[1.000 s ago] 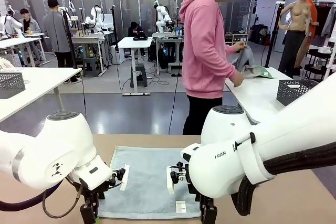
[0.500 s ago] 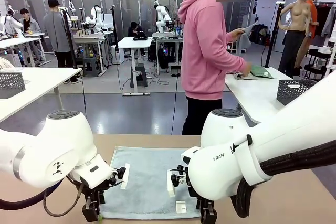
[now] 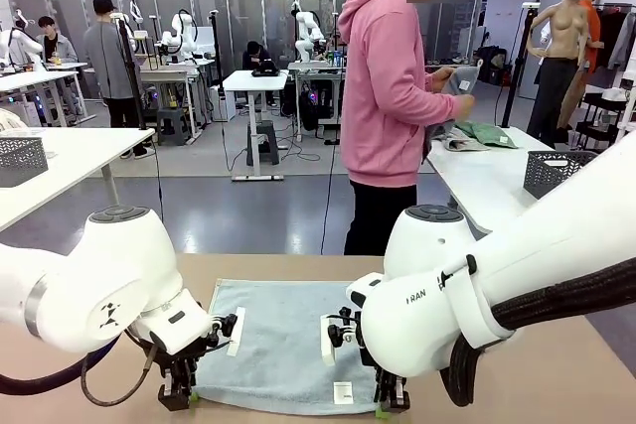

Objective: Fold the towels and place them in the basket.
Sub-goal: When a person lays out a Towel with hook on the table, fold it in half twice.

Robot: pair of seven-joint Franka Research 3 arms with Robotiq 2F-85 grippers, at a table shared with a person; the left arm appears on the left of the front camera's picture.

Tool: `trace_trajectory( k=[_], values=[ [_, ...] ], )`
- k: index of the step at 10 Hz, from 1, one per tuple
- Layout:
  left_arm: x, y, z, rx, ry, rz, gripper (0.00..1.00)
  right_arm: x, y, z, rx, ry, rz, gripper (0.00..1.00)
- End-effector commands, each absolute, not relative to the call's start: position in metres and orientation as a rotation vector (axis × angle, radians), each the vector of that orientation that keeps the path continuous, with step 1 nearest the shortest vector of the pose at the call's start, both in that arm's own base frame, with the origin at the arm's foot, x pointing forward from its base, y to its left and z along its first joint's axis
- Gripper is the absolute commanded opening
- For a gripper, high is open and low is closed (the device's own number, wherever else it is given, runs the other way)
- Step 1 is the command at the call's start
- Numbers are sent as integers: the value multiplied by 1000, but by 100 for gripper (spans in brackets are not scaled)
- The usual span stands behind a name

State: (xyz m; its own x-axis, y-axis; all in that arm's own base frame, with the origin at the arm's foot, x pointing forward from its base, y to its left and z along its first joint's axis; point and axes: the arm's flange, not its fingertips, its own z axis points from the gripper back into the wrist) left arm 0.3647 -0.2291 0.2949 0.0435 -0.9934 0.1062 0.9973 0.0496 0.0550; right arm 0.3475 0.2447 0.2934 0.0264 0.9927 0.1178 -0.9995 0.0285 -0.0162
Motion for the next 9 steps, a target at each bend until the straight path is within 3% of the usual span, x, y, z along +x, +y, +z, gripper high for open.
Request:
trace_trajectory(
  k=[1,5,9],
  values=[
    [304,-185,277,-85,-124,-1543,0,349,245,280,51,-100,1556,0],
    [308,-184,284,-103,-137,-1525,0,343,247,301,66,-121,1552,0],
    [300,-188,334,-184,-127,-1443,0,316,253,369,86,-205,1562,0]
  ],
)
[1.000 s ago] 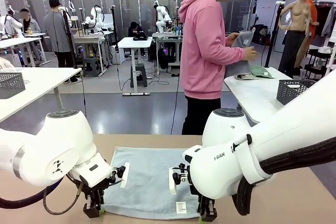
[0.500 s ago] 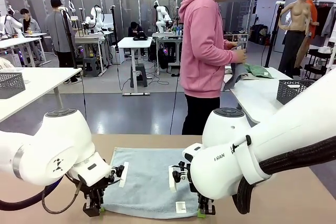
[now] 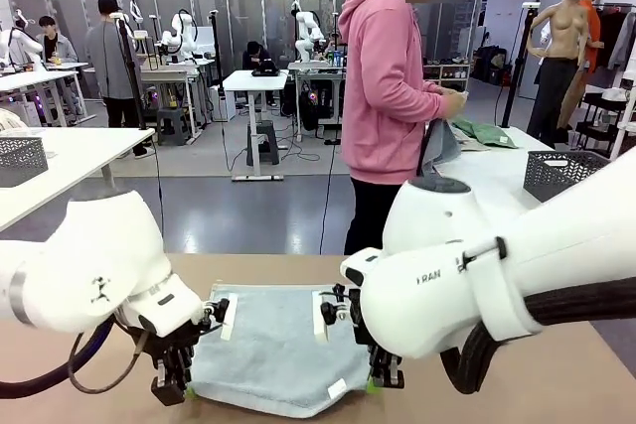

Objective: Fold the towels and place them in the basket.
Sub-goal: When a person lays out a Towel with hook on the table, fold it in half twice.

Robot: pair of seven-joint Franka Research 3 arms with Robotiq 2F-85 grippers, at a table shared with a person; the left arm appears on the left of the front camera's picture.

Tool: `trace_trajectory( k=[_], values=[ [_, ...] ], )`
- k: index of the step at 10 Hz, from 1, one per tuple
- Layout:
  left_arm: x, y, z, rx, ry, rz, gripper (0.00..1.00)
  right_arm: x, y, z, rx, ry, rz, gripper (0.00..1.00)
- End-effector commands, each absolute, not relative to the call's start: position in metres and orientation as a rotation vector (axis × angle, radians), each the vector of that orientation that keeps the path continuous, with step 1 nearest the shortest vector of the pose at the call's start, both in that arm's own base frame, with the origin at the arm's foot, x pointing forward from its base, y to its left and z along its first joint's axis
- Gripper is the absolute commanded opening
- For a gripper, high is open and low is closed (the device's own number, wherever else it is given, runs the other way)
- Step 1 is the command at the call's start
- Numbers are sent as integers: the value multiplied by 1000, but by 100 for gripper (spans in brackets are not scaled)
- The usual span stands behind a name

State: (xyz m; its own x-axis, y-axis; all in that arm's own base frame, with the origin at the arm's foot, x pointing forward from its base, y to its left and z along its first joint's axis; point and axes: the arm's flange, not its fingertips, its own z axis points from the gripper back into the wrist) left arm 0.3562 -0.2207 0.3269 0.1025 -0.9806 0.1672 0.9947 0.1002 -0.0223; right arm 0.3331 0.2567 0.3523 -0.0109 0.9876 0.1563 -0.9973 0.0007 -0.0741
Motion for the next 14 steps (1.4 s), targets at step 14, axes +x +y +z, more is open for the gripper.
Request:
trace_trajectory(
  k=[14],
  values=[
    [437,-203,428,-369,-92,-1492,10,406,266,443,62,-198,1564,7]
  ],
)
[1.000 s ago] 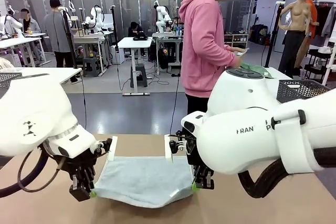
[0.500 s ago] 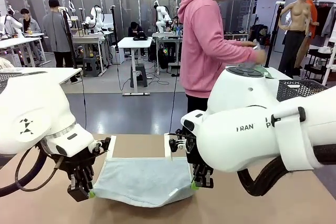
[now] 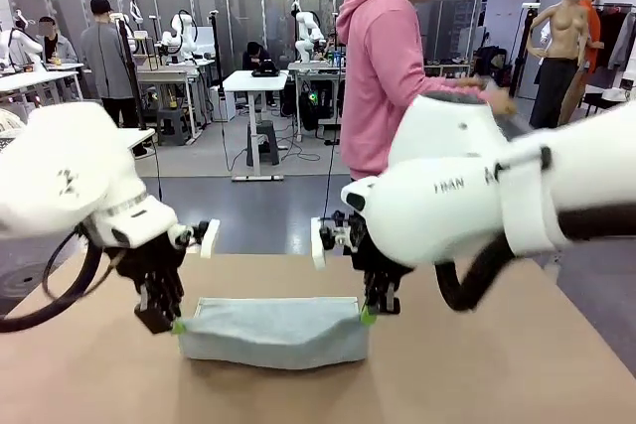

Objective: Fold the towels and place them in the basket.
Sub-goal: When a person lays out a Towel with hook on the table, fold it in half twice.

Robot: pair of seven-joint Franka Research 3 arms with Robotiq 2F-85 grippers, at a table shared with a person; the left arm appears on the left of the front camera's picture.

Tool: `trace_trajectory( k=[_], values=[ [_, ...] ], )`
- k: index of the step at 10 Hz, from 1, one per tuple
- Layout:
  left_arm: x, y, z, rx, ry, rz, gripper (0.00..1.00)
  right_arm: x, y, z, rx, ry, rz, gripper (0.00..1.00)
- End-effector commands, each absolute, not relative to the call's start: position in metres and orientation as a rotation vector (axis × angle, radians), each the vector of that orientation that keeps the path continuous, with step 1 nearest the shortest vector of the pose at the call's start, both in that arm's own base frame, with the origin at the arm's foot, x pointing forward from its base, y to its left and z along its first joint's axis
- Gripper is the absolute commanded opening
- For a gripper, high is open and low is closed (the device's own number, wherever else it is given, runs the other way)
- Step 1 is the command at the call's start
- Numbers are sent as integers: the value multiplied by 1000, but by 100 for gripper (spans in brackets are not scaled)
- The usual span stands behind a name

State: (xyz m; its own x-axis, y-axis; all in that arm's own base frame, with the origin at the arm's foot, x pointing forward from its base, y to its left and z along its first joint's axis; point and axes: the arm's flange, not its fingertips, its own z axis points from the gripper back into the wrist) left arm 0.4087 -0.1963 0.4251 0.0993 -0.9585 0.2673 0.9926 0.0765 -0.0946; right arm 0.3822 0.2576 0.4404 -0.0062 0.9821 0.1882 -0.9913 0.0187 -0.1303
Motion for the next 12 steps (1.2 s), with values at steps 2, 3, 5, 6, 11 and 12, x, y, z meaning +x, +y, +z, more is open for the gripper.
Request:
trace_trajectory(
  k=[2,3,5,6,11,12],
  values=[
    [483,-201,421,-411,-21,-1458,10,446,273,441,100,-184,1586,7],
    [502,-197,416,-413,17,-1419,10,463,276,438,120,-186,1594,7],
    [533,-193,404,-410,67,-1411,10,499,274,428,134,-183,1561,7],
    [549,-192,398,-408,82,-1405,10,517,273,420,146,-173,1557,7],
    [609,-192,363,-358,139,-1357,10,572,281,388,135,-160,1528,7],
    [617,-194,358,-342,172,-1345,10,577,283,384,135,-165,1508,7]
  ],
)
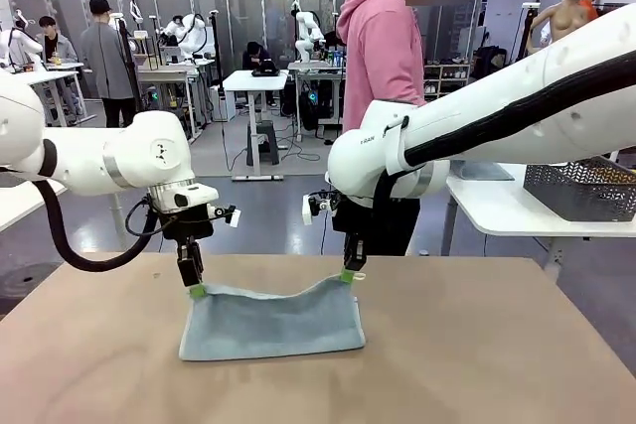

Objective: Fold the towels and place them in the basket.
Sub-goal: When a person lays out a Towel with hook on the table, fold it in half twice.

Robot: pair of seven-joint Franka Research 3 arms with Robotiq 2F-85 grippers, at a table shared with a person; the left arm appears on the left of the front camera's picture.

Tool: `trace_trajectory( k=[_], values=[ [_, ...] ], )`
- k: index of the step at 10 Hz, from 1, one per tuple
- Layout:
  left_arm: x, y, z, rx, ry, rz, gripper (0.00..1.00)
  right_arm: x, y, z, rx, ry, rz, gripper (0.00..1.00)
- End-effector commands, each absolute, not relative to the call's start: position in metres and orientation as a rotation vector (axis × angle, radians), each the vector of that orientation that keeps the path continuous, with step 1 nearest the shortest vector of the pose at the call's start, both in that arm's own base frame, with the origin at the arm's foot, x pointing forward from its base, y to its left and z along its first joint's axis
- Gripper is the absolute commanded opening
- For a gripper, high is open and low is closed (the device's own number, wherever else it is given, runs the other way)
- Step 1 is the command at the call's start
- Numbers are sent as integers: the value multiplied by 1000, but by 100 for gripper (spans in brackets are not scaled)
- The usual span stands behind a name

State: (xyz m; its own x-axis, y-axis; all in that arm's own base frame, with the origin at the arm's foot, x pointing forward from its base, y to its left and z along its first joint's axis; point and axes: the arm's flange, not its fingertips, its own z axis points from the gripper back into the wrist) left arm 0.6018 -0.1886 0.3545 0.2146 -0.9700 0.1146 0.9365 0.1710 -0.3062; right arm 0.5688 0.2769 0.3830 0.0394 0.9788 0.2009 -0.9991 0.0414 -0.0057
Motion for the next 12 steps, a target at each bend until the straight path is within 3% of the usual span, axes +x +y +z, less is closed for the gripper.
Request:
trace_trajectory(
  k=[1,7,10,11,12],
  values=[
    [620,-196,356,-338,157,-1353,10,581,282,379,125,-152,1487,7],
    [630,-194,338,-255,125,-1340,10,595,273,364,70,-177,1455,7],
    [626,-195,336,-239,96,-1352,83,594,274,365,52,-204,1449,55],
    [626,-195,336,-219,91,-1341,100,594,275,365,40,-210,1448,71],
    [622,-197,339,-166,97,-1338,100,594,273,367,28,-232,1431,89]
  ],
)
